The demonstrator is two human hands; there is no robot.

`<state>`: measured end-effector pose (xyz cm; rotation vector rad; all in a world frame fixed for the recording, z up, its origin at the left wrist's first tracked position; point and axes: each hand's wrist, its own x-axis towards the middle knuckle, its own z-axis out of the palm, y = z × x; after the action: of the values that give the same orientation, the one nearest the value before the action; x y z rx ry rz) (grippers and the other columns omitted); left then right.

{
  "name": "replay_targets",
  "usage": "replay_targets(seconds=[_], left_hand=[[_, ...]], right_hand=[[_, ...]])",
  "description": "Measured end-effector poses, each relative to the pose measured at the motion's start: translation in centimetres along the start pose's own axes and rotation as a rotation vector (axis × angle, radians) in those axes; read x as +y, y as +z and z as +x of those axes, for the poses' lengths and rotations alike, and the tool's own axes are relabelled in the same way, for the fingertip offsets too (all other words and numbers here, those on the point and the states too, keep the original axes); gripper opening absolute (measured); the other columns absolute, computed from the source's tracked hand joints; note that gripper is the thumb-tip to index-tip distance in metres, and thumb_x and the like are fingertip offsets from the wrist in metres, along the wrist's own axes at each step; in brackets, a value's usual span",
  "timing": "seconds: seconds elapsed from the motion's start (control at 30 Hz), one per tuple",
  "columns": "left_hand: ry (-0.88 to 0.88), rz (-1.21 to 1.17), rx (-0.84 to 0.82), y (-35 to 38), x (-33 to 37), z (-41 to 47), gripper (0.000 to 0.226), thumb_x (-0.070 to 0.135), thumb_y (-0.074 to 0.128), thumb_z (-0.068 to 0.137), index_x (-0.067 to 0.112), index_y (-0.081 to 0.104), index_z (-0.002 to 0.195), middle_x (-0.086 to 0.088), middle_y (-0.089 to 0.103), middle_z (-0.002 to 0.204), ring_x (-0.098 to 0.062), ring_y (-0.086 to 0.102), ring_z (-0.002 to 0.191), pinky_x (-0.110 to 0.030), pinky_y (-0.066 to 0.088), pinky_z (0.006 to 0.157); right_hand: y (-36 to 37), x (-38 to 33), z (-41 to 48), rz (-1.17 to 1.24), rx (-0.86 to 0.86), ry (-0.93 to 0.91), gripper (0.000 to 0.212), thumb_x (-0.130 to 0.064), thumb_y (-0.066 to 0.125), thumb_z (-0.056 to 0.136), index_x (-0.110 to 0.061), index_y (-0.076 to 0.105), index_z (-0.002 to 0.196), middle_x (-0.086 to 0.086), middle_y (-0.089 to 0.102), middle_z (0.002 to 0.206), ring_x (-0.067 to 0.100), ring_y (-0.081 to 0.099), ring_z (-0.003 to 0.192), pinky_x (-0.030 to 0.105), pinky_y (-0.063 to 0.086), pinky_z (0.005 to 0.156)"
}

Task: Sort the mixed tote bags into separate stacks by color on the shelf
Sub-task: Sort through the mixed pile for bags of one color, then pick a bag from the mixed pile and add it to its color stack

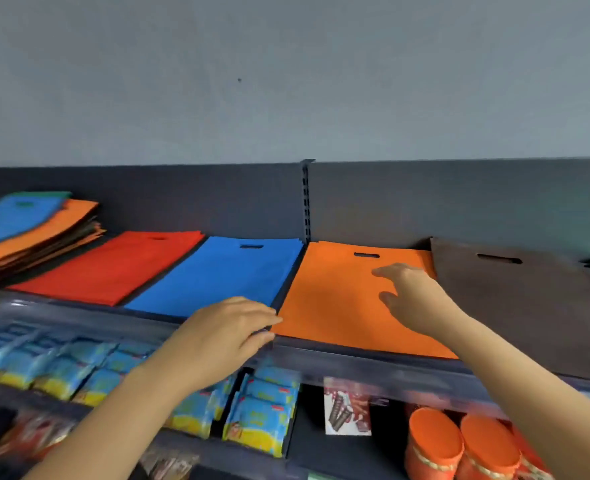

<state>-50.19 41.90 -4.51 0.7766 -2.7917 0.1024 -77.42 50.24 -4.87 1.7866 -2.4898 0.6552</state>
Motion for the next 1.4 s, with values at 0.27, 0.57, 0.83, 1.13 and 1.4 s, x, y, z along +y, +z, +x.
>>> replay_targets(seconds=[0.27, 0.57, 0.83, 1.13, 1.4], left_hand=[[-0.280, 0.165, 0.009, -5.3, -18.6, -14.5, 0.046, 0.043, 0.037, 0.098, 0.032, 0.036, 0.143, 0.018, 0.038, 0.143, -0.002, 0.030, 0.133, -0.020, 0.027, 0.106], [-0.522, 0.218, 0.104, -7.8, -31.4, -23.8, 0.052, 0.042, 0.042, 0.097, 0.025, 0.033, 0.145, 0.010, 0.037, 0.147, -0.008, 0.031, 0.136, -0.024, 0.027, 0.108], [-0.610, 0.240, 0.116, -6.9, -40.0, -24.9, 0.051, 0.041, 0.037, 0.098, 0.027, 0.028, 0.147, 0.013, 0.033, 0.148, -0.005, 0.029, 0.136, -0.020, 0.024, 0.108], [-0.718, 0.305, 0.147, -8.1, -52.2, -22.4, 0.049, 0.037, 0.043, 0.097, 0.024, 0.036, 0.144, 0.008, 0.042, 0.145, -0.009, 0.036, 0.133, -0.023, 0.029, 0.107], [-0.742, 0.237, 0.144, -8.2, -59.7, -22.0, 0.048, 0.037, 0.036, 0.100, 0.026, 0.029, 0.146, 0.008, 0.035, 0.148, -0.007, 0.029, 0.137, -0.020, 0.022, 0.109]], right_hand=[[7.4, -20.8, 3.7, 0.010, -0.071, -0.170, 0.048, -0.014, 0.049, 0.095, -0.015, 0.038, 0.142, 0.008, 0.043, 0.144, 0.026, 0.038, 0.132, 0.041, 0.039, 0.103], [14.2, -38.0, 8.0, -0.016, -0.128, -0.385, 0.048, -0.010, 0.049, 0.090, -0.014, 0.043, 0.138, 0.011, 0.048, 0.135, 0.030, 0.044, 0.124, 0.044, 0.042, 0.099], [19.4, -49.7, 16.4, 0.022, -0.125, -0.633, 0.047, -0.014, 0.052, 0.088, -0.015, 0.048, 0.134, 0.011, 0.051, 0.135, 0.028, 0.046, 0.126, 0.040, 0.040, 0.101], [23.5, -61.1, 27.3, 0.071, -0.192, -0.832, 0.047, -0.011, 0.045, 0.096, -0.015, 0.037, 0.142, 0.008, 0.039, 0.147, 0.026, 0.039, 0.133, 0.037, 0.036, 0.105], [28.1, -68.1, 31.5, 0.027, -0.325, -0.949, 0.059, -0.009, 0.046, 0.094, -0.019, 0.024, 0.148, -0.001, 0.020, 0.156, 0.017, 0.017, 0.144, 0.031, 0.017, 0.116]])
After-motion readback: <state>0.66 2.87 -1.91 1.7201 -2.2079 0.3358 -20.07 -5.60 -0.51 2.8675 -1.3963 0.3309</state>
